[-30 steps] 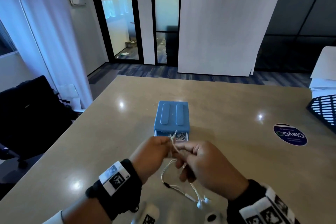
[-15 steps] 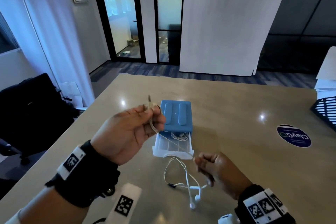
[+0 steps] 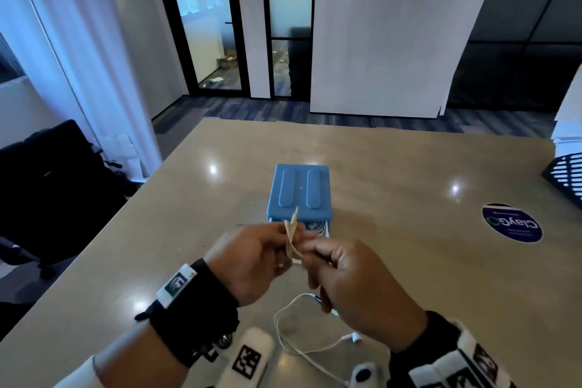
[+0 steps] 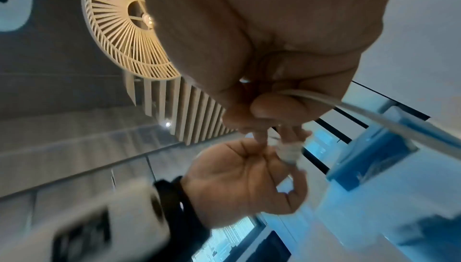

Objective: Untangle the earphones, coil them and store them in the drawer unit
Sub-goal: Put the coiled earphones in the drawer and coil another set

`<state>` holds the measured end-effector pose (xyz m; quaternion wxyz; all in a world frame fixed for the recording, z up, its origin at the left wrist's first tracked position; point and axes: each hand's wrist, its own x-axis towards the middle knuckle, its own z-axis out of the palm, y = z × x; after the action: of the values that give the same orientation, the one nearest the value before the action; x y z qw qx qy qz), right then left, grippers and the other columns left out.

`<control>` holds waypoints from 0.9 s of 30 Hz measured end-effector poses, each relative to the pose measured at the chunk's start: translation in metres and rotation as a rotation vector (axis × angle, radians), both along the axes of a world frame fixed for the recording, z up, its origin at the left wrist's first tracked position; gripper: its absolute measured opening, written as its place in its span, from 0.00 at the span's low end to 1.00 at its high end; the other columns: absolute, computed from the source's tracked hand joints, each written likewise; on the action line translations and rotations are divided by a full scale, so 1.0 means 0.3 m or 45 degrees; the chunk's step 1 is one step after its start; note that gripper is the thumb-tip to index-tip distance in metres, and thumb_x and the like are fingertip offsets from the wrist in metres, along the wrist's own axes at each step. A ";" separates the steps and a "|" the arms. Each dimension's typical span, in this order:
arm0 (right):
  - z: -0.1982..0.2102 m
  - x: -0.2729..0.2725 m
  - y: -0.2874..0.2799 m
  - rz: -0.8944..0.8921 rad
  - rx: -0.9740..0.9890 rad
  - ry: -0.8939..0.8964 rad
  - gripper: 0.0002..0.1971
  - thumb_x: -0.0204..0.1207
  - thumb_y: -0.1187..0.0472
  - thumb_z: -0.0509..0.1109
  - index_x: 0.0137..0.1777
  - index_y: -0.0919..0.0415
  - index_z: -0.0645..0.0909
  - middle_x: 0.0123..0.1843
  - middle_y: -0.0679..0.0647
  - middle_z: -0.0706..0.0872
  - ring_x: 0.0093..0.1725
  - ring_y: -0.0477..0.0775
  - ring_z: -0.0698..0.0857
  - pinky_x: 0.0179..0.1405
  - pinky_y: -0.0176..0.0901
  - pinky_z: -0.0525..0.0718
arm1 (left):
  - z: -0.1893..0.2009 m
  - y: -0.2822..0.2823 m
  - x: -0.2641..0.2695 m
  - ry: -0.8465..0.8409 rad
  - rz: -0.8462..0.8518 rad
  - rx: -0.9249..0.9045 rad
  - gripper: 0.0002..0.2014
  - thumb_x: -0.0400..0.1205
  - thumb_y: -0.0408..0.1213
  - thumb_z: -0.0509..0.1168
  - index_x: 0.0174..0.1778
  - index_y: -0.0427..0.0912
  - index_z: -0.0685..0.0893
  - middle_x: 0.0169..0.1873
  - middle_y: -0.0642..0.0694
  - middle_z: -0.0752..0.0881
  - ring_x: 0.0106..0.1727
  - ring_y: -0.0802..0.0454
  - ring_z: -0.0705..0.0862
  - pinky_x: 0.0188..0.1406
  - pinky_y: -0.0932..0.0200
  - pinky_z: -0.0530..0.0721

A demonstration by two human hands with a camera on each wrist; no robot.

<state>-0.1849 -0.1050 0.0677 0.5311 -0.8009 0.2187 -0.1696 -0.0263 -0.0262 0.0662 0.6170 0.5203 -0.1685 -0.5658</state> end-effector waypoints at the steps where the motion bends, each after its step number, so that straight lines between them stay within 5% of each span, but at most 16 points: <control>1: -0.019 -0.001 0.000 0.021 -0.038 0.046 0.10 0.87 0.58 0.67 0.49 0.56 0.90 0.29 0.48 0.83 0.20 0.47 0.81 0.27 0.39 0.79 | 0.013 0.000 0.017 0.192 0.042 -0.028 0.21 0.74 0.29 0.58 0.62 0.33 0.86 0.49 0.42 0.91 0.41 0.52 0.88 0.44 0.57 0.77; 3: -0.060 -0.008 -0.011 0.044 0.010 0.161 0.11 0.86 0.57 0.67 0.48 0.55 0.90 0.28 0.48 0.84 0.21 0.48 0.82 0.29 0.40 0.80 | 0.052 0.003 0.042 0.345 0.110 -0.078 0.23 0.77 0.31 0.57 0.67 0.33 0.83 0.47 0.45 0.89 0.39 0.54 0.88 0.47 0.56 0.76; 6: -0.107 -0.022 -0.038 0.086 0.163 0.289 0.13 0.86 0.58 0.67 0.41 0.56 0.89 0.22 0.48 0.80 0.19 0.49 0.78 0.25 0.39 0.76 | 0.095 0.015 0.062 0.217 0.090 -0.207 0.17 0.79 0.33 0.61 0.61 0.31 0.86 0.34 0.46 0.84 0.30 0.55 0.83 0.47 0.60 0.75; 10: -0.110 -0.036 -0.121 -0.166 -0.044 0.294 0.22 0.80 0.46 0.75 0.31 0.60 0.80 0.19 0.45 0.69 0.19 0.45 0.68 0.24 0.40 0.68 | 0.102 0.059 0.052 -0.421 -0.333 -0.273 0.14 0.83 0.33 0.62 0.54 0.26 0.86 0.31 0.41 0.84 0.31 0.50 0.80 0.35 0.62 0.81; 13: -0.070 -0.029 -0.154 -0.288 0.191 0.115 0.22 0.79 0.50 0.77 0.35 0.68 0.80 0.21 0.49 0.68 0.18 0.47 0.63 0.21 0.38 0.64 | 0.018 0.060 0.040 -1.022 -0.664 0.039 0.13 0.85 0.37 0.61 0.52 0.32 0.87 0.34 0.44 0.91 0.31 0.51 0.85 0.42 0.54 0.86; 15: -0.025 -0.015 -0.122 -0.199 0.418 -0.006 0.15 0.83 0.57 0.73 0.41 0.69 0.85 0.26 0.56 0.75 0.16 0.48 0.65 0.18 0.35 0.63 | -0.026 0.040 0.035 -1.278 -0.622 0.199 0.12 0.85 0.38 0.61 0.48 0.35 0.87 0.38 0.43 0.93 0.34 0.49 0.88 0.53 0.44 0.88; 17: -0.001 -0.005 -0.076 -0.074 0.406 -0.043 0.10 0.86 0.64 0.68 0.48 0.64 0.90 0.32 0.56 0.85 0.16 0.48 0.70 0.17 0.35 0.67 | -0.032 0.009 0.020 -1.129 -0.372 0.150 0.12 0.83 0.34 0.61 0.46 0.29 0.87 0.40 0.34 0.91 0.40 0.43 0.88 0.59 0.35 0.85; 19: -0.007 0.000 -0.044 0.015 0.249 -0.001 0.12 0.88 0.64 0.64 0.54 0.59 0.91 0.34 0.54 0.89 0.17 0.49 0.75 0.18 0.35 0.72 | -0.003 -0.015 0.015 -0.647 -0.016 0.034 0.12 0.83 0.28 0.60 0.49 0.22 0.86 0.44 0.25 0.89 0.44 0.40 0.88 0.59 0.37 0.83; 22: -0.044 0.000 -0.039 0.049 -0.007 0.127 0.14 0.89 0.57 0.63 0.52 0.61 0.90 0.37 0.55 0.91 0.18 0.48 0.79 0.23 0.35 0.76 | 0.036 -0.026 0.017 -0.012 0.153 -0.107 0.16 0.86 0.35 0.58 0.60 0.29 0.85 0.47 0.35 0.91 0.43 0.46 0.90 0.58 0.51 0.81; 27: -0.093 -0.029 -0.090 0.039 0.209 0.211 0.17 0.87 0.51 0.68 0.41 0.60 0.87 0.23 0.47 0.78 0.18 0.48 0.74 0.19 0.37 0.73 | 0.098 -0.001 0.031 0.148 0.071 -0.287 0.15 0.81 0.32 0.60 0.59 0.29 0.85 0.33 0.44 0.82 0.29 0.54 0.82 0.52 0.56 0.74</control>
<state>-0.1937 -0.1321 0.0397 0.5775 -0.7692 0.2628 -0.0763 -0.0169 -0.0265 0.0955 0.6957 0.4186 -0.1804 -0.5551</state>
